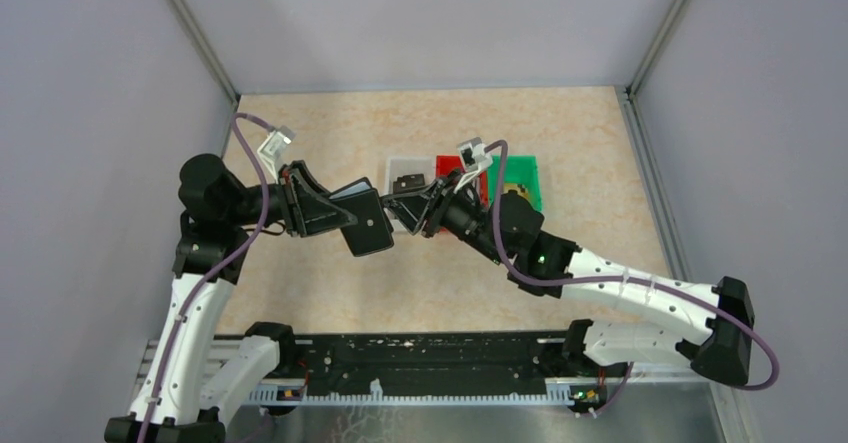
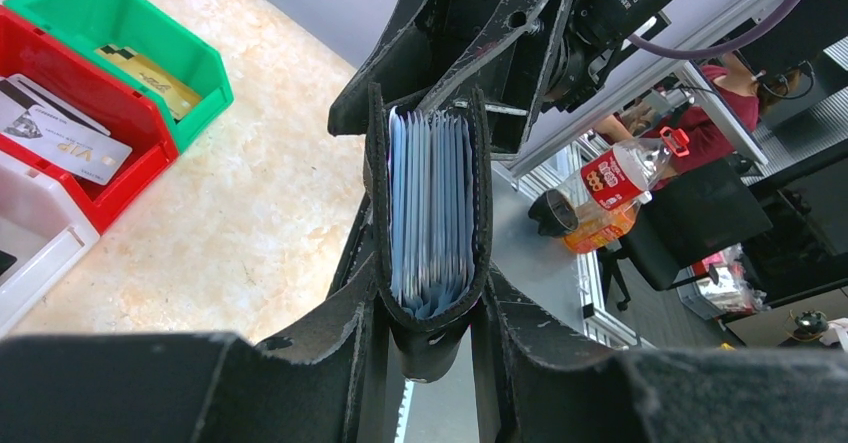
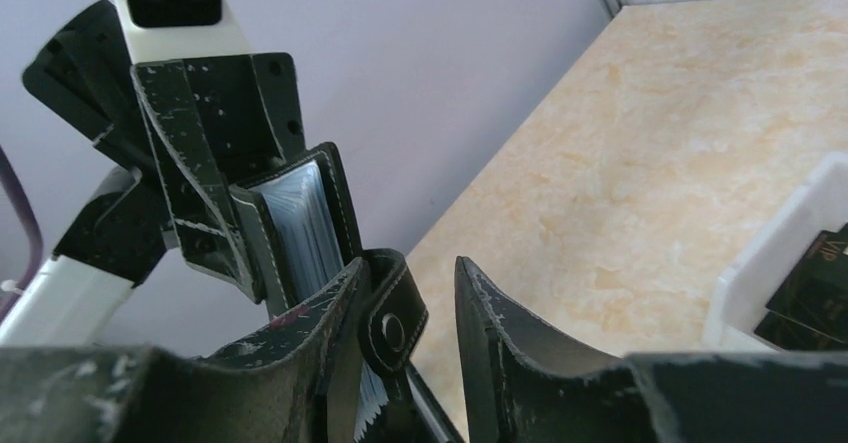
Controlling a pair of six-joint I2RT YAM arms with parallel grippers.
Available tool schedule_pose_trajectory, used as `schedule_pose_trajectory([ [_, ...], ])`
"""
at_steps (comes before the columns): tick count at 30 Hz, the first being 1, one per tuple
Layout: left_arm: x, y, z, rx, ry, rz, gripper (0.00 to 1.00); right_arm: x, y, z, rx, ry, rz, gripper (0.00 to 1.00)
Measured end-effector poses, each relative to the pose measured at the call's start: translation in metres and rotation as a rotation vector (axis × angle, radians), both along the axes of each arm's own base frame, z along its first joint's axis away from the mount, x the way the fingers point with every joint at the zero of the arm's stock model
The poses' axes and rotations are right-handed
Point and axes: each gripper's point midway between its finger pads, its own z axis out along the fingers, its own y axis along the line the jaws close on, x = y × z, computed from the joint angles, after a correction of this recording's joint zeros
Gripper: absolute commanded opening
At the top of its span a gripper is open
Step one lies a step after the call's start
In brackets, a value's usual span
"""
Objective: Take the credit cards out of the card holder
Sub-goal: Open the card holder.
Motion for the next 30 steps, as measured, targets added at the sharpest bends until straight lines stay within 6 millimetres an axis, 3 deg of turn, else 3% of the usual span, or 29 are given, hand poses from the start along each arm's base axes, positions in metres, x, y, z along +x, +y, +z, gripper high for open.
schedule_pose_trajectory([
  [6,-0.002,0.000,0.001,-0.001,-0.004,-0.009,0.00,-0.003,0.008,0.010,0.061,0.002,0.034,0.04],
  [8,-0.003,0.000,0.001,-0.001,-0.007,-0.012,0.04,-0.003,0.008,0.011,0.067,0.004,0.035,0.00],
  [10,-0.004,0.000,0.002,-0.001,-0.011,-0.013,0.44,-0.003,0.008,0.011,0.066,0.004,0.033,0.00],
  [11,-0.004,0.000,0.002,-0.001,-0.018,-0.012,0.60,-0.003,0.007,0.010,0.060,0.002,0.030,0.00],
  [13,-0.004,0.001,0.001,0.004,-0.043,-0.011,0.74,-0.003,0.004,0.009,0.042,-0.004,0.025,0.00],
  [19,-0.004,0.002,-0.003,0.031,-0.114,-0.012,0.75,-0.010,-0.008,0.005,-0.087,-0.039,0.040,0.00],
  [25,0.001,0.003,-0.016,0.067,-0.183,-0.021,0.72,-0.028,-0.001,0.008,-0.206,-0.063,0.164,0.00],
  [30,-0.003,0.007,-0.030,0.123,-0.355,-0.033,0.74,-0.042,0.006,0.016,-0.255,-0.086,0.267,0.00],
])
